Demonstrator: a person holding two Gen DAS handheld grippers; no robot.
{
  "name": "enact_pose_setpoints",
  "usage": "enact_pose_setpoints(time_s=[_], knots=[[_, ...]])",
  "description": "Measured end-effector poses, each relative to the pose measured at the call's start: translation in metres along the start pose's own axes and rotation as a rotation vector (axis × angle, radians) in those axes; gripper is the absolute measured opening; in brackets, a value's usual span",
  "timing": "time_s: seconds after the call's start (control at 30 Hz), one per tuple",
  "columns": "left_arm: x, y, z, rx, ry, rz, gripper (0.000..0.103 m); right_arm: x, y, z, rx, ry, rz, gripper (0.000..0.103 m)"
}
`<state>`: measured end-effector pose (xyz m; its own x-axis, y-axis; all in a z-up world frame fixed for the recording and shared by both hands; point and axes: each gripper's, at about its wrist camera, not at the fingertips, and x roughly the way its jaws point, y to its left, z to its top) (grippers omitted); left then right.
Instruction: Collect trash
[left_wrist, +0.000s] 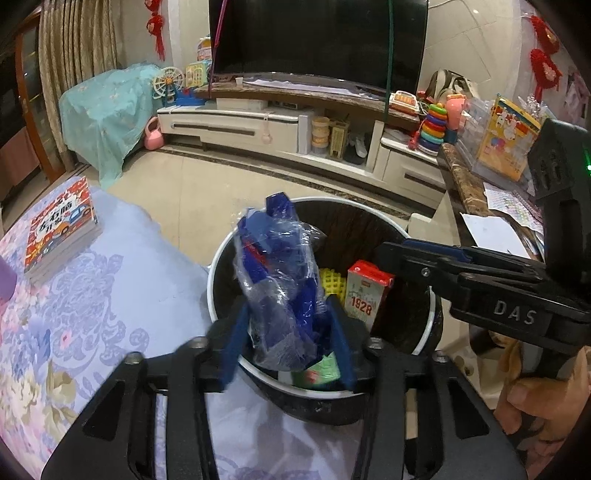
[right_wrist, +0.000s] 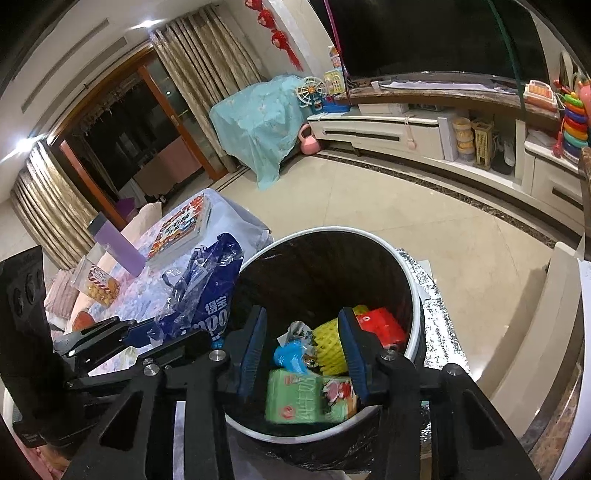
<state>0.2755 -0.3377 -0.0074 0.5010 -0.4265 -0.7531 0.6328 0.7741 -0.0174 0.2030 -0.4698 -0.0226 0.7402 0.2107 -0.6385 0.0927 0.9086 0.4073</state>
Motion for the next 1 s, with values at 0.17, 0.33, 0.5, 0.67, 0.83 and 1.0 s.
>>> enact_pose_setpoints(time_s=[0.17, 0.33, 0.5, 0.67, 0.83, 1.0], knots=[[-0.004, 0.002, -0.001, -0.012, -0.009, -0.001, 0.053, -0.007, 0.001, 0.0, 0.009, -0.018, 0.004, 0.041], [-0.012, 0.006, -0.004, -0.026, -0.022, 0.0, 0.055, -0.017, 0.0, -0.004, 0.023, -0.034, 0.007, 0.041], [-0.028, 0.011, -0.012, -0.05, -0.044, -0.004, 0.06, -0.029, 0.003, -0.011, 0.05, -0.054, 0.027, 0.042], [-0.048, 0.018, -0.024, -0.085, -0.078, -0.007, 0.065, -0.046, 0.007, -0.02, 0.076, -0.087, 0.042, 0.045], [-0.066, 0.029, -0.044, -0.15, -0.103, -0.016, 0.066, -0.062, 0.012, -0.032, 0.09, -0.118, 0.051, 0.064], [-0.089, 0.04, -0.076, -0.213, -0.129, -0.01, 0.07, -0.072, 0.026, -0.05, 0.08, -0.131, 0.057, 0.086]])
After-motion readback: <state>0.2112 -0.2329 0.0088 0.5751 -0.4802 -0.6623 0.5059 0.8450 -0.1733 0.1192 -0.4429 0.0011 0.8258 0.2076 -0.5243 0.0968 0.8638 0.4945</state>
